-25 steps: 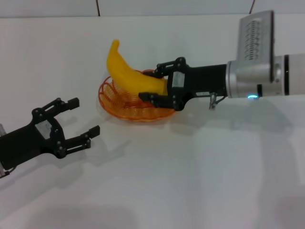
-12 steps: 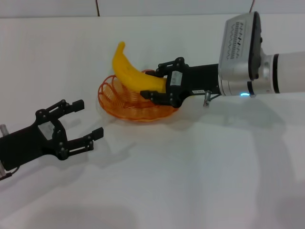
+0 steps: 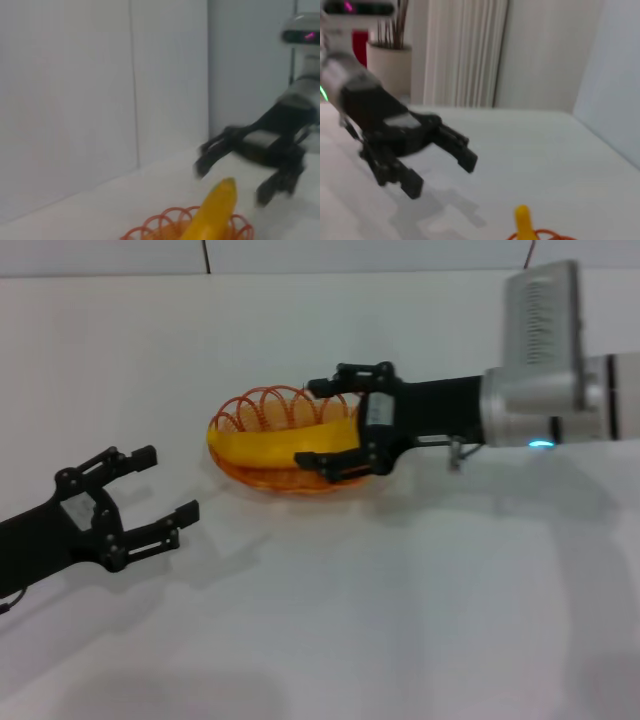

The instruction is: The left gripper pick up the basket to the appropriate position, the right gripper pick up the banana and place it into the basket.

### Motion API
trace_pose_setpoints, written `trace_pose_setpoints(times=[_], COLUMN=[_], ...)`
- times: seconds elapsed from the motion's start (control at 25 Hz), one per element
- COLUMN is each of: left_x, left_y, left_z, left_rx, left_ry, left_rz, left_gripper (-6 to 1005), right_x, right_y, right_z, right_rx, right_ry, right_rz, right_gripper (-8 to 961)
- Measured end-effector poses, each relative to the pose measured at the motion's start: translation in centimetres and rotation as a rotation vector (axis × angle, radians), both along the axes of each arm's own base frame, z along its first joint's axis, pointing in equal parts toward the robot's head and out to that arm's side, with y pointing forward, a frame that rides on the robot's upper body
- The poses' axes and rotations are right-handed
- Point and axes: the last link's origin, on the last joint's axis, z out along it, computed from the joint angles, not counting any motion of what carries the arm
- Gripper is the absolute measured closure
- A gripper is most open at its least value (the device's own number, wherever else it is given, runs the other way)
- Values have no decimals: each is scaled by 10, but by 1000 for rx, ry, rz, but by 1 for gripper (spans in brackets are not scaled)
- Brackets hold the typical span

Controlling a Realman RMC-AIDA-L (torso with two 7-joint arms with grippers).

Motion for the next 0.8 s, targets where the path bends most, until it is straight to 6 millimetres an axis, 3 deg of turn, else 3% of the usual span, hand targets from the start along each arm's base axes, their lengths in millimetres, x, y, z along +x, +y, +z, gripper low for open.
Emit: trace_pose_setpoints(times=[0.12,0.24,0.4,0.52,0.8], left_x=[-6,-14,-24,-28,-31], left_y=[-2,-7,-11,-11,-6], left_z=[4,9,17,21,17], left_rx=[22,40,72,90,111], left_ry=[-3,3,27,36,61], left_rz=[24,50,69,76,107], left_gripper=[123,123,123,123,123], right_x=[14,38,84,121,132], right_y=[-14,-25,-41,-55,-62], right_z=[26,52,78,84,80], right_rx=[30,87,159,217,273], right_ry=[57,102,141,157,170], right_rz=[-13,-74,-218,-316,-317], right_gripper=[128,87,60,60,60])
